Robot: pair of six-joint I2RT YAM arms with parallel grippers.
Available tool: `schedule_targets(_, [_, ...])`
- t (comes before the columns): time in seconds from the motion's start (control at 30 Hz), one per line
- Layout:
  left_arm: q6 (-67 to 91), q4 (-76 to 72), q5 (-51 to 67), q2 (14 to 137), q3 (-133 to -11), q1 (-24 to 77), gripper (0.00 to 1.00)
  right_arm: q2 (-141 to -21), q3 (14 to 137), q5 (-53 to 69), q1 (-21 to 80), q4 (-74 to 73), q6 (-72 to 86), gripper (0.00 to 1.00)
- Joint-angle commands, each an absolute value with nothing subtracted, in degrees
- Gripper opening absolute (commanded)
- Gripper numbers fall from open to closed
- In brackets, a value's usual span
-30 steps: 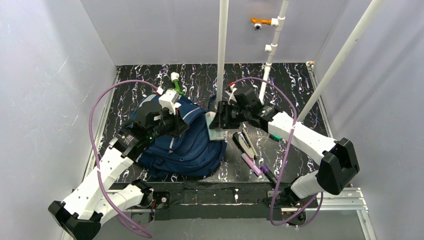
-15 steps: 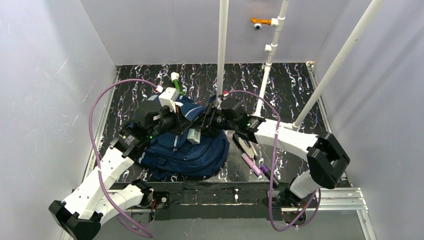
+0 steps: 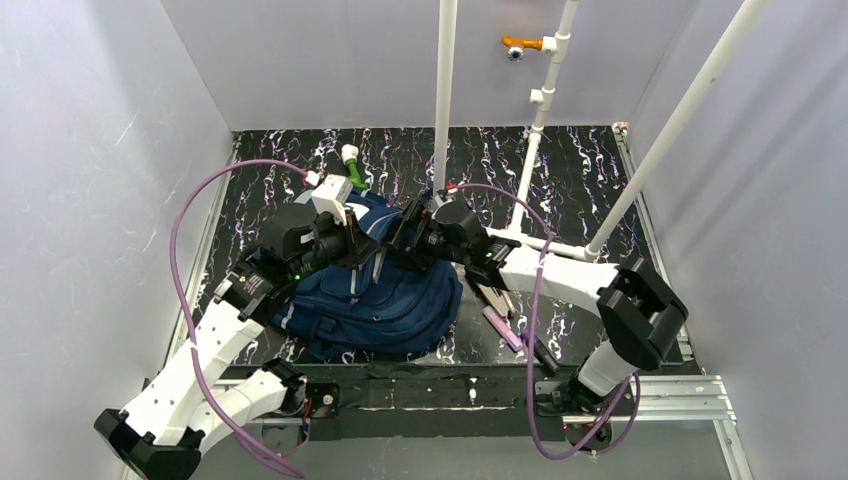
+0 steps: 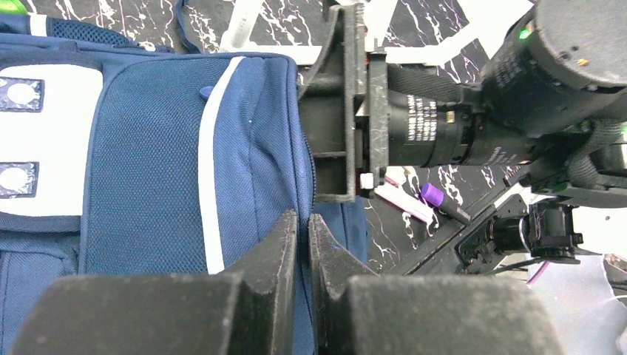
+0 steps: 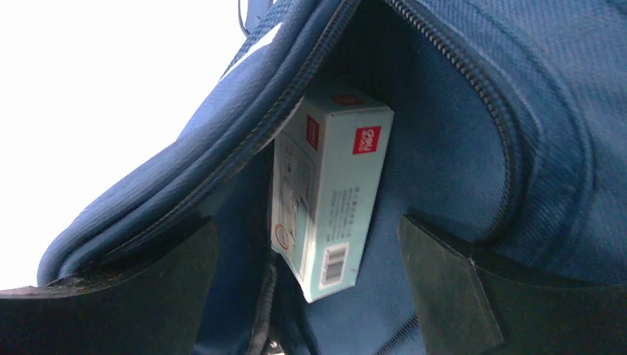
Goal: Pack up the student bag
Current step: Place the stationery in the student bag.
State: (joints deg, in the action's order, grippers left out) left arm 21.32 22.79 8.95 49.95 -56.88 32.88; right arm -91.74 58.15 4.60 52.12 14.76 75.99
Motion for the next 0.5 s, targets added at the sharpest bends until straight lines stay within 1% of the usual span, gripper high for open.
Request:
schedule_targets(0.0, [21.1,17.6,13.8,46.1,-58.4,33.8,0.0,-85.1,55.8,3.1,52.0,11.8,66.2,0.98])
schedule_targets(0.03, [21.1,17.6,13.8,46.0,-58.3,33.8,0.0,-84.7,54.9,3.4,52.0,12.4,65.4,0.96])
schedule_targets(0.1, [21.3,17.3,14.1,46.0,-57.8,33.8,0.0,-84.6,54.2,4.1,52.1,13.3,65.0,0.88])
schedule_targets(0.13, [21.5,17.1,14.2,46.1,-57.6,33.8,0.0,-85.1,54.7,3.9,52.6,13.2,64.7,0.8])
schedule_targets(0.23, [22.0,17.0,15.2,46.7,-57.8,33.8,0.0,-87.7,57.0,2.6,54.8,12.2,63.7,0.76])
schedule_targets(0.33, [22.1,17.2,15.4,47.3,-58.5,33.8,0.0,-88.7,57.6,0.5,57.2,12.3,64.0,0.64])
schedule_targets(0.4, [21.7,17.7,15.3,47.7,-59.3,33.8,0.0,-87.5,56.6,-4.3,58.9,12.5,62.1,0.54])
schedule_targets(0.43, [21.6,17.8,15.2,47.9,-59.5,33.8,0.0,-86.9,55.9,-4.6,59.4,13.5,60.7,0.48])
schedule_targets(0.47, [21.6,17.9,15.0,48.1,-59.6,33.9,0.0,-86.3,55.2,-4.8,59.7,14.5,58.6,0.45])
